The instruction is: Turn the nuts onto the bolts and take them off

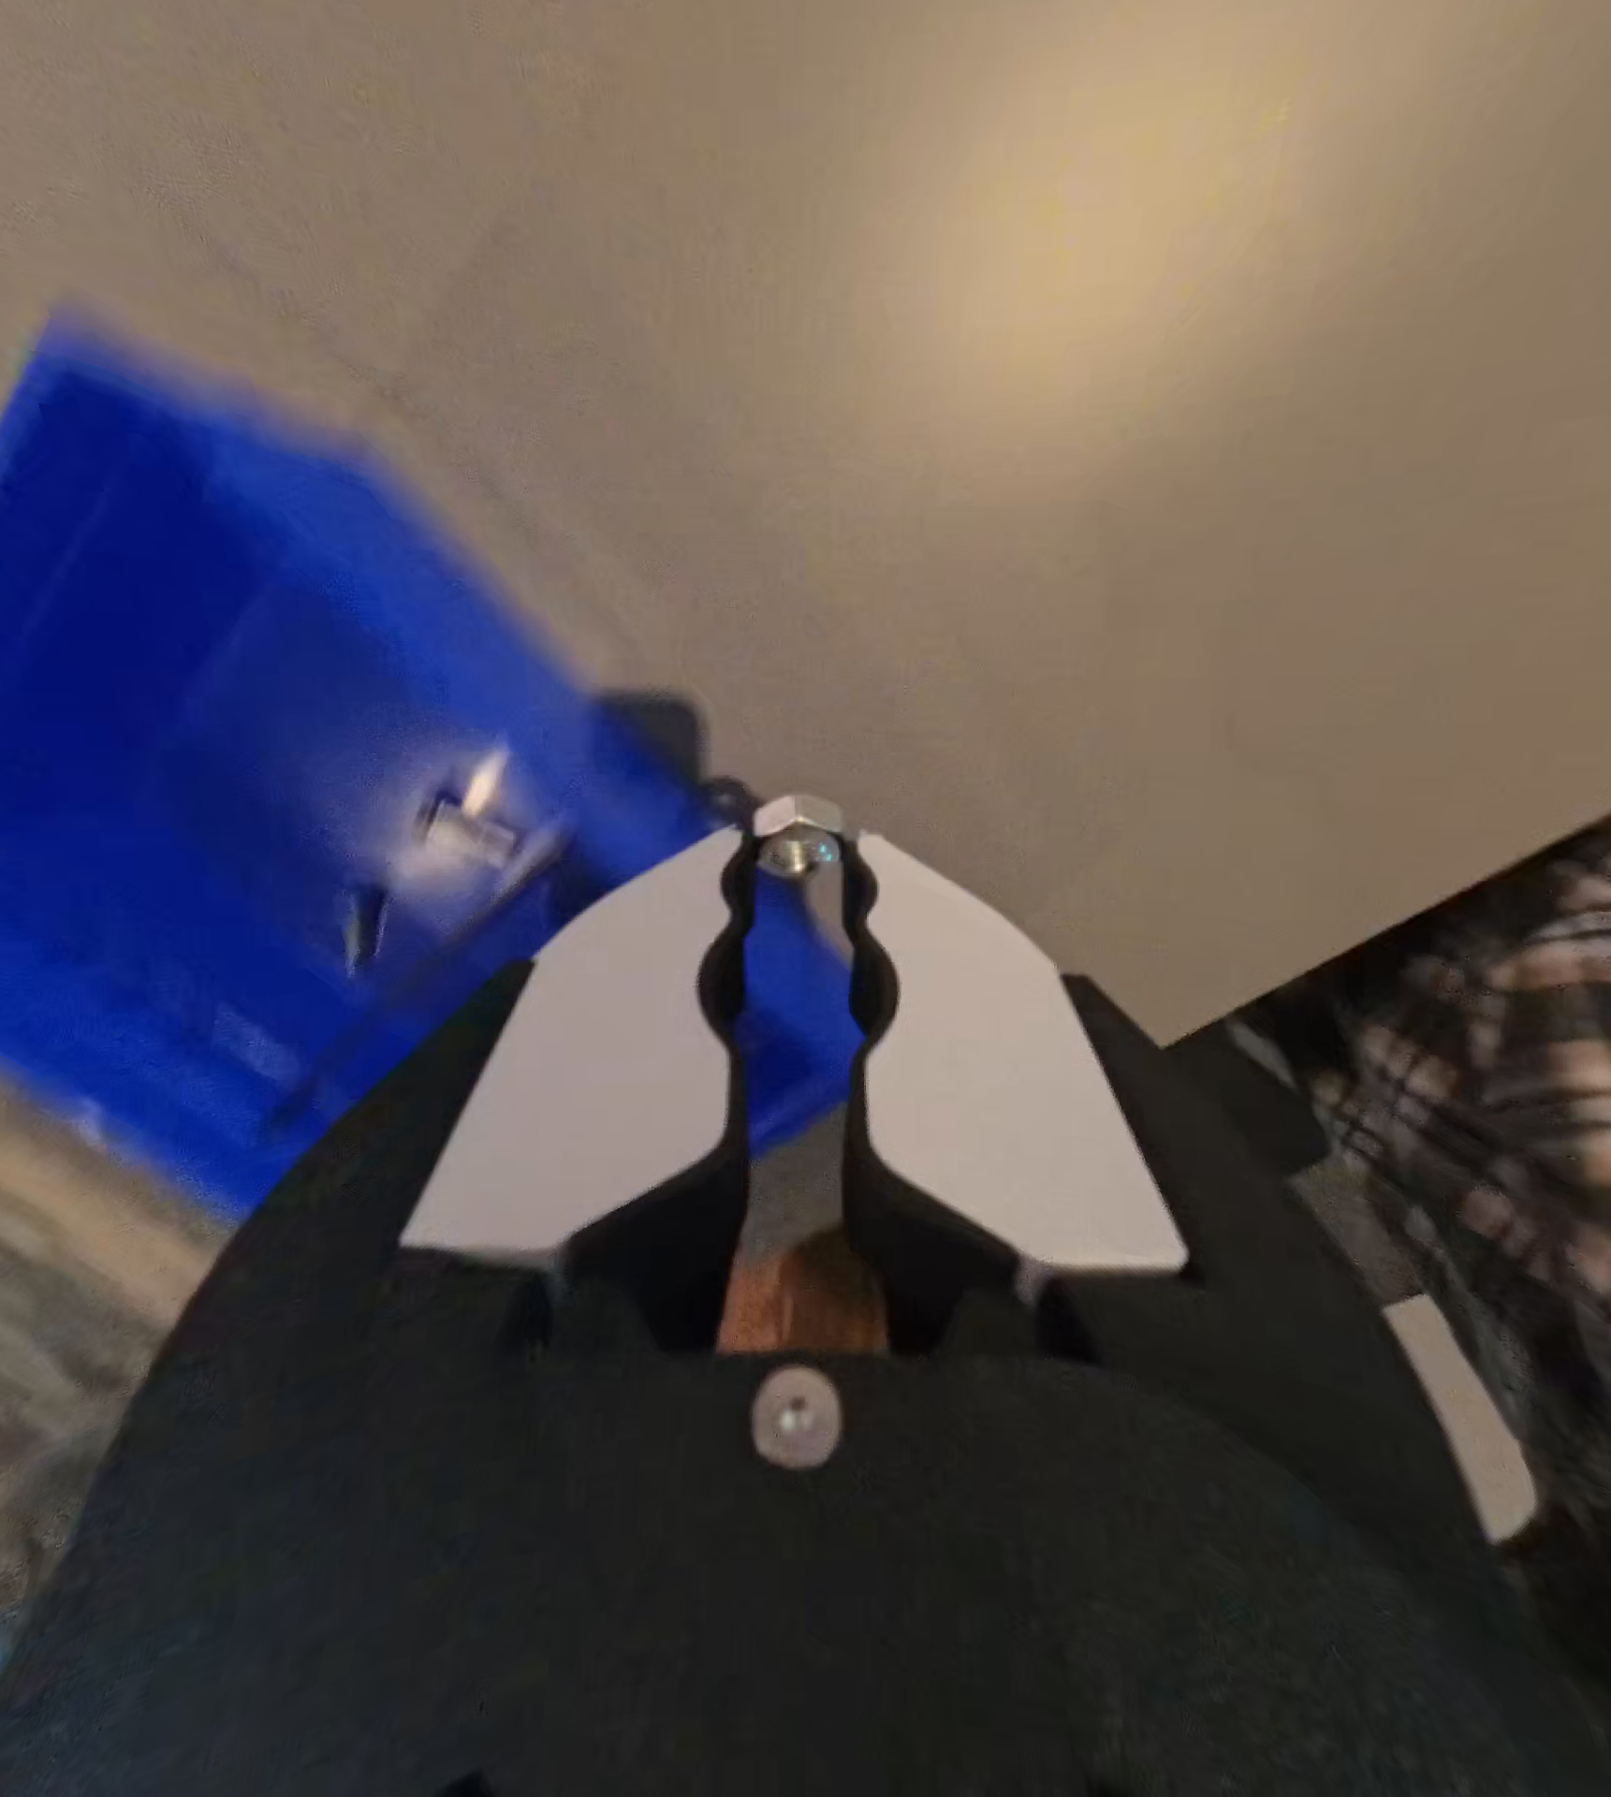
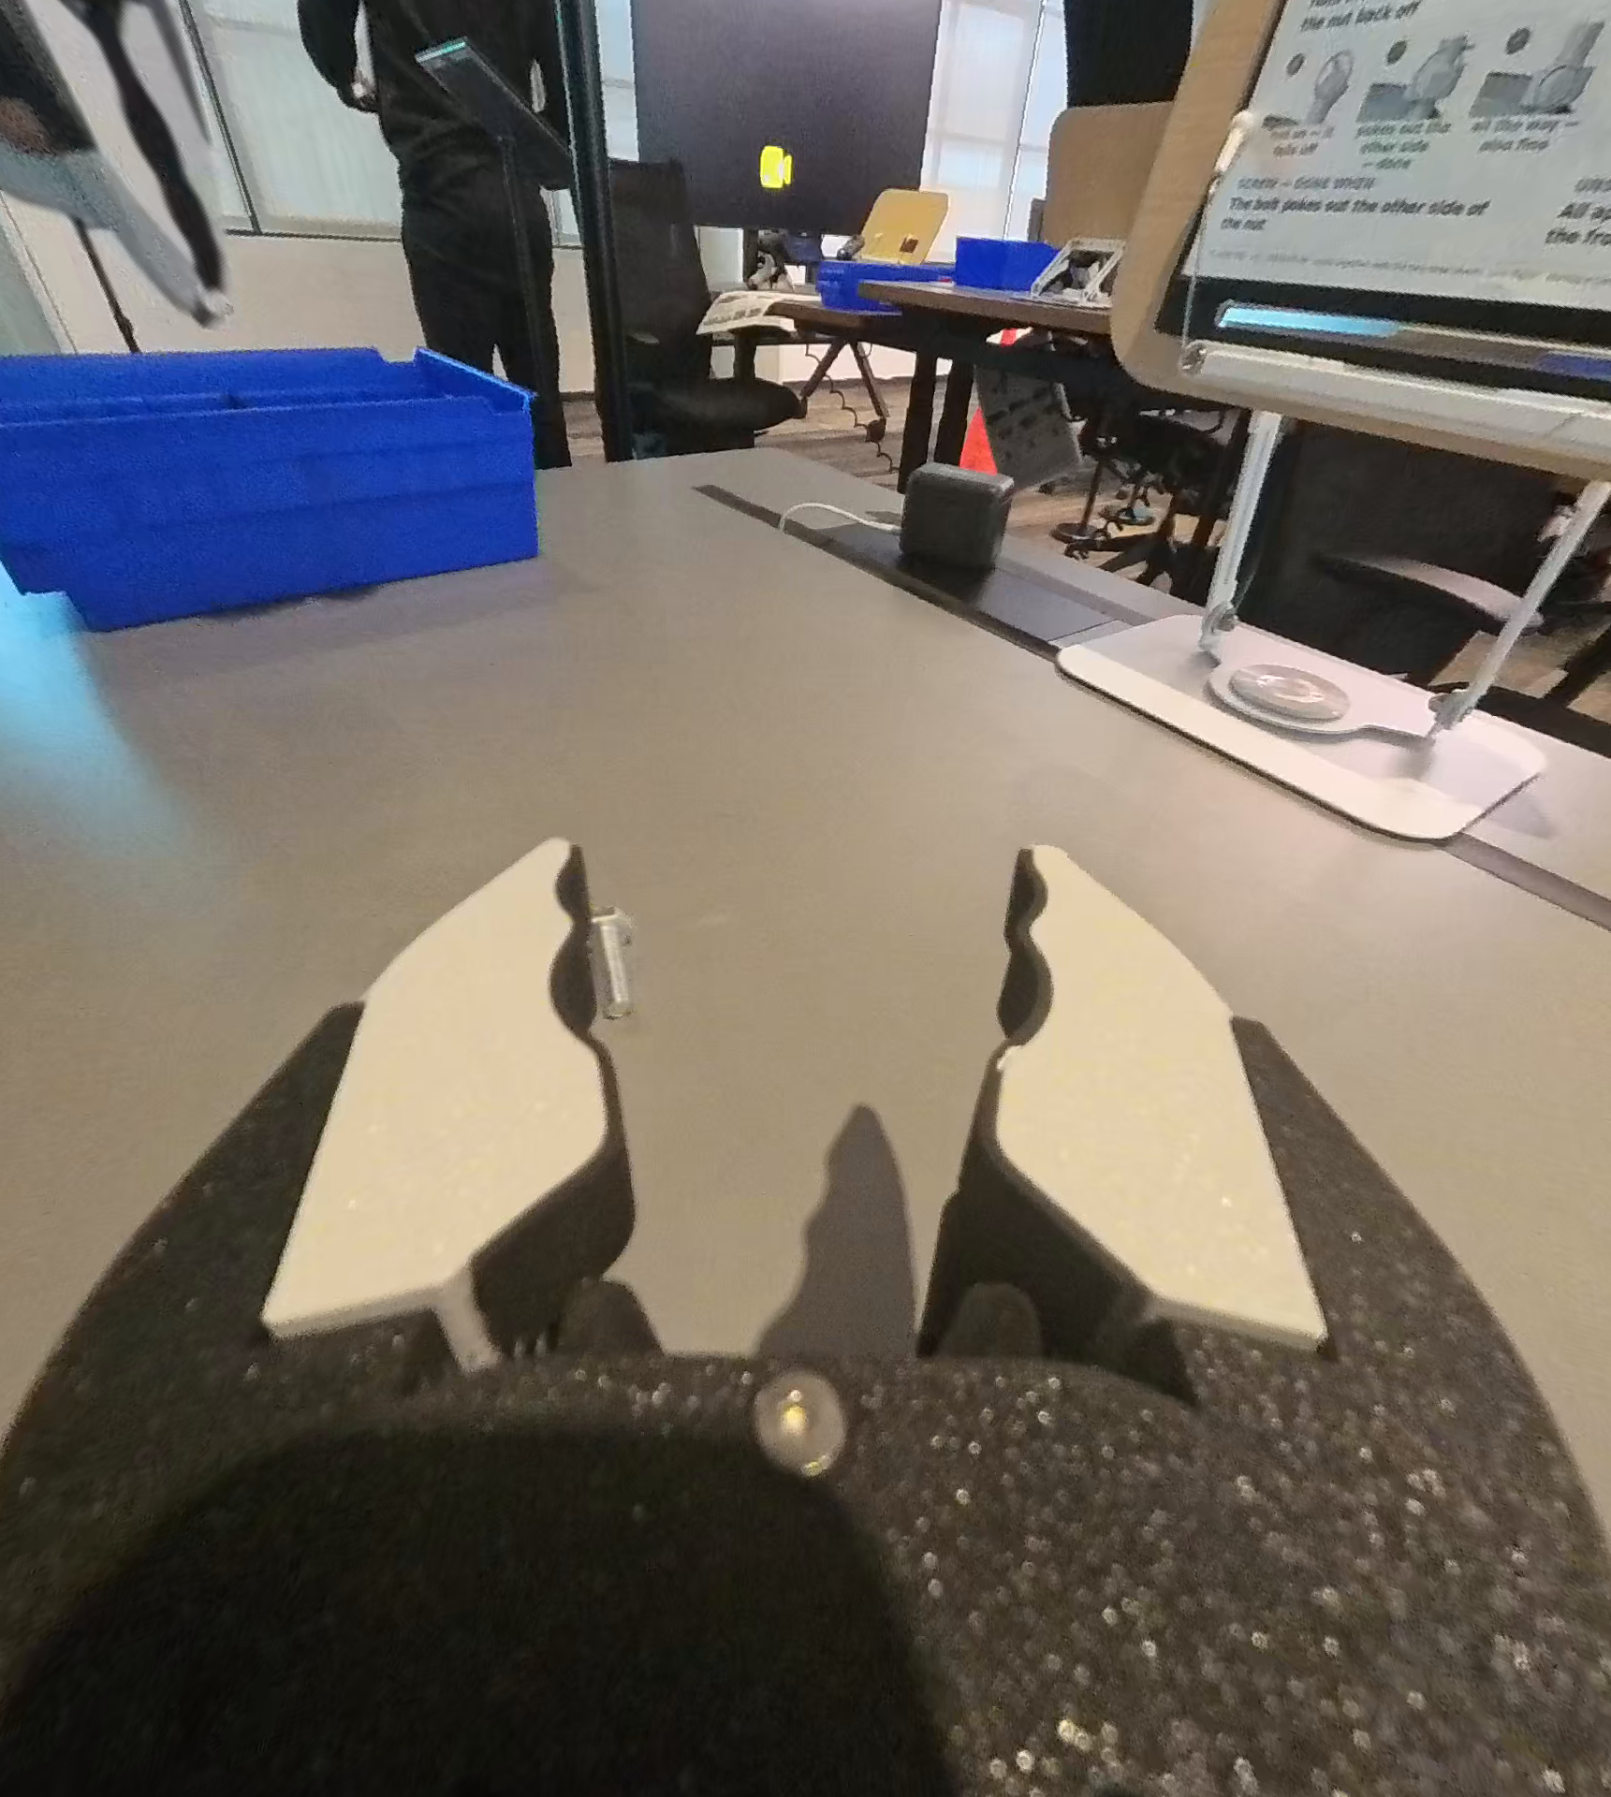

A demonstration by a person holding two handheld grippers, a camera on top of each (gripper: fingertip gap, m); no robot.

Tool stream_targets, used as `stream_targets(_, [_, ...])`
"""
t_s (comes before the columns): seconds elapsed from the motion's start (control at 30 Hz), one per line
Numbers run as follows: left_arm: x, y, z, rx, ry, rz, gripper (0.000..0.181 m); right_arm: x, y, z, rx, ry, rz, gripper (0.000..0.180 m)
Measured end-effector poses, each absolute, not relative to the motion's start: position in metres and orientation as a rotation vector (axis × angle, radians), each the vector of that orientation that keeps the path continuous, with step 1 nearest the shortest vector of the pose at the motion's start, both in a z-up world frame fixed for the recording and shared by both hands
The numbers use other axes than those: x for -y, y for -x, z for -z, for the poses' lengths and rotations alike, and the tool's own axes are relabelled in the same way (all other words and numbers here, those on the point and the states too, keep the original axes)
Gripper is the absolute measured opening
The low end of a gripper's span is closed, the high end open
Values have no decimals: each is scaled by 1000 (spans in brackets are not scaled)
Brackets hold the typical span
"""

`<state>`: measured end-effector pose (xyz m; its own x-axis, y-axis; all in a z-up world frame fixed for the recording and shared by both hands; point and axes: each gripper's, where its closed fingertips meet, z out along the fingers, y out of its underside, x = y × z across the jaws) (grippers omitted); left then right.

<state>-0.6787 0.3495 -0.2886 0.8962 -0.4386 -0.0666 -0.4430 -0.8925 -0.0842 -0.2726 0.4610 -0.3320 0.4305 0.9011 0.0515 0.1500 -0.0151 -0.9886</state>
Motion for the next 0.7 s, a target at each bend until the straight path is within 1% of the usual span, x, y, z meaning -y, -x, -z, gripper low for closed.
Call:
stream_targets(0.07, [-370, 602, 301, -948, 2838, 46, 16, -463, 270, 331, 969, 1484, -781, 81])
stream_targets(0.2, [-384, 458, 351, -1362, 2636, 345, 16, -471, 261, 332, 934, 1498, -762, 81])
stream_targets(0.3, [-377, 393, 393, -1579, 2544, 436, 16, -478, 252, 333, 892, 1516, -750, 80])
stream_targets(0.43, [-378, 359, 426, -1680, 2478, 416, 16, -485, 245, 332, 848, 1530, -753, 80])
stream_targets(0.7, [-387, 340, 433, -1688, 2395, 468, 17, -486, 247, 342, 879, 1572, -734, 80])
